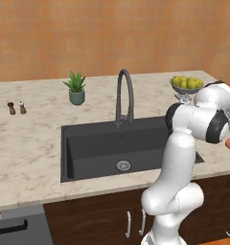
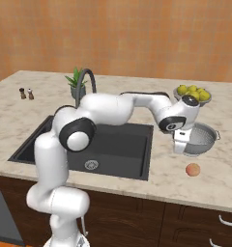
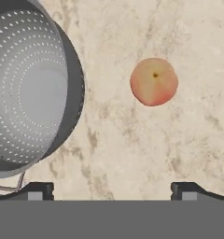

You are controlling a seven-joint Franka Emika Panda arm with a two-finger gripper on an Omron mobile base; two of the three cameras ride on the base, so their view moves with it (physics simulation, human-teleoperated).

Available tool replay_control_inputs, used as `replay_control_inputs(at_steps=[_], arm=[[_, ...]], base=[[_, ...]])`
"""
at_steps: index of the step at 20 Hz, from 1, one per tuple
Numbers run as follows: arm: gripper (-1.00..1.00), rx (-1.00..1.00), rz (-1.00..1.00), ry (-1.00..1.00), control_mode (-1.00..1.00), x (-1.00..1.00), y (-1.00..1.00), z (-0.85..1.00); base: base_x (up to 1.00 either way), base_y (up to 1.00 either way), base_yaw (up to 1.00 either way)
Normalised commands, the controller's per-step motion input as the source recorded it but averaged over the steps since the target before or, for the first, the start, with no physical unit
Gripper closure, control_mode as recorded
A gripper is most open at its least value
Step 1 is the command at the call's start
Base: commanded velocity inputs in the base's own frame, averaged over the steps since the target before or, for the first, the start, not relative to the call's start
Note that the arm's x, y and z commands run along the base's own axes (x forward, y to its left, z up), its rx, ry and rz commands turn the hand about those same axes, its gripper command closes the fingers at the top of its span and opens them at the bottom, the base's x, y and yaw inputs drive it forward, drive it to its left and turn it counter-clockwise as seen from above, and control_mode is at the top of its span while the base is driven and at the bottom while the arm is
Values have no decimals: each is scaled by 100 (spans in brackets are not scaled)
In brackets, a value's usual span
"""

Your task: Put the colander in the sink, put the peach in the colander, and turn on the sink faucet and pour water over the colander.

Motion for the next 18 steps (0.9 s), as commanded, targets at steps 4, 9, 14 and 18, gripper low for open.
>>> replay_control_inputs(at_steps=[4, 9, 14, 18], arm=[[-100, 8, -7, 4, -100, 38, -36, -19], [-100, 5, -7, 6, -100, 40, -31, -22], [-100, 1, -9, 8, -100, 44, -17, -27], [-100, 0, -8, 3, -100, 41, -1, -41]], base=[[0, 0, 0], [0, 0, 0], [0, 0, 0], [0, 0, 0]])
